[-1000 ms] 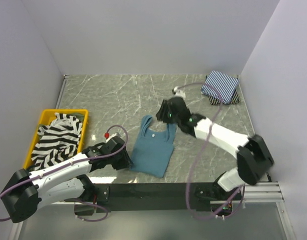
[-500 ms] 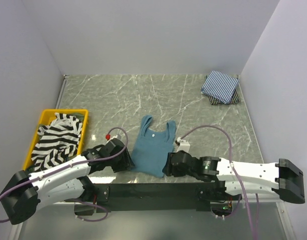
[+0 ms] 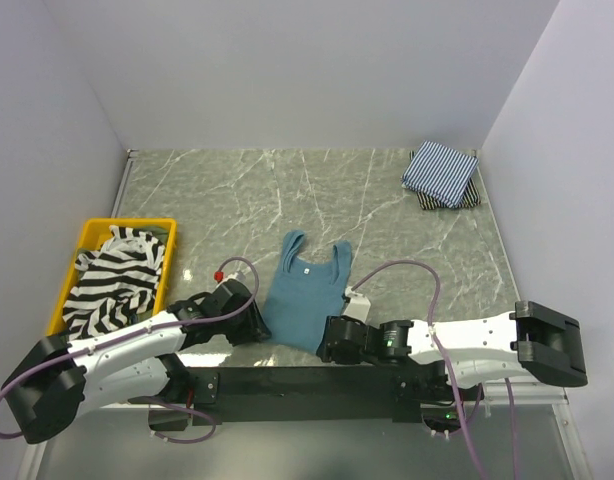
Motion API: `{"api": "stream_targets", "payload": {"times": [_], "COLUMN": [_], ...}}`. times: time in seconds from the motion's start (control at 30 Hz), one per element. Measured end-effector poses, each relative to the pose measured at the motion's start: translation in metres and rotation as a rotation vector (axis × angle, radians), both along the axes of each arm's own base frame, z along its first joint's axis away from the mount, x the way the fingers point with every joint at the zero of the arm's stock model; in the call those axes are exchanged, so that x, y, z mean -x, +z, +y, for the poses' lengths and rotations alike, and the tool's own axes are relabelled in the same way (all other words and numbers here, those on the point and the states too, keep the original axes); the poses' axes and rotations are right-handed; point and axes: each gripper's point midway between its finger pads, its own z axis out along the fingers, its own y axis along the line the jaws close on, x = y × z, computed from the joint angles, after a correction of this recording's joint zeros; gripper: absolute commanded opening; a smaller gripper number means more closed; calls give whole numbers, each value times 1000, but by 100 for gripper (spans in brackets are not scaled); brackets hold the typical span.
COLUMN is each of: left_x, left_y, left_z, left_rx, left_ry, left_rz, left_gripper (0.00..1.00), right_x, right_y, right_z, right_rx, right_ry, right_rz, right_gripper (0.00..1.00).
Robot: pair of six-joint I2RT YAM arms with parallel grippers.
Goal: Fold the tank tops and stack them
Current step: Fold the tank top
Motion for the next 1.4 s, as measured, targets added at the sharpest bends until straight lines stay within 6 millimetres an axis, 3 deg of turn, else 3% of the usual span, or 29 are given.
{"api": "stream_targets", "payload": {"times": [0.2, 0.23, 0.33, 0.4, 0.6, 0.77, 0.87, 1.1, 1.27, 1.4], "left_x": [-2, -2, -3, -3, -3, 1, 7, 20, -2, -27], "left_y": [-3, -4, -6, -7, -6, -5, -3, 13, 49, 76], "left_z": [-3, -3, -2, -2, -2, 2, 7, 21, 10, -9], "left_rx": [7, 7, 1, -2, 0, -9, -17, -35, -5, 7], "left_ry": [3, 3, 5, 3, 4, 4, 5, 44, 86, 97], "left_rz": [-4, -4, -1, -1, -2, 5, 17, 23, -52, -110], "left_gripper": [32, 26, 12, 6, 1, 1, 1, 0, 1, 1], "right_x": [-6, -7, -7, -8, -8, -5, 7, 39, 28, 2], "right_y": [2, 1, -2, -4, -8, -5, 1, 36, 46, 55], "right_z": [2, 2, 0, 1, 3, 4, 7, 33, 26, 13], "right_rx": [-28, -27, -20, -17, -6, 4, 17, -12, -3, 4], "right_ry": [-51, -58, -70, -72, -71, -49, 10, 149, 130, 72], "right_rz": [-22, -23, -19, -20, -19, -15, -4, 4, -16, -44], "right_gripper": [53, 52, 43, 31, 0, 0, 0, 0, 0, 0]}}
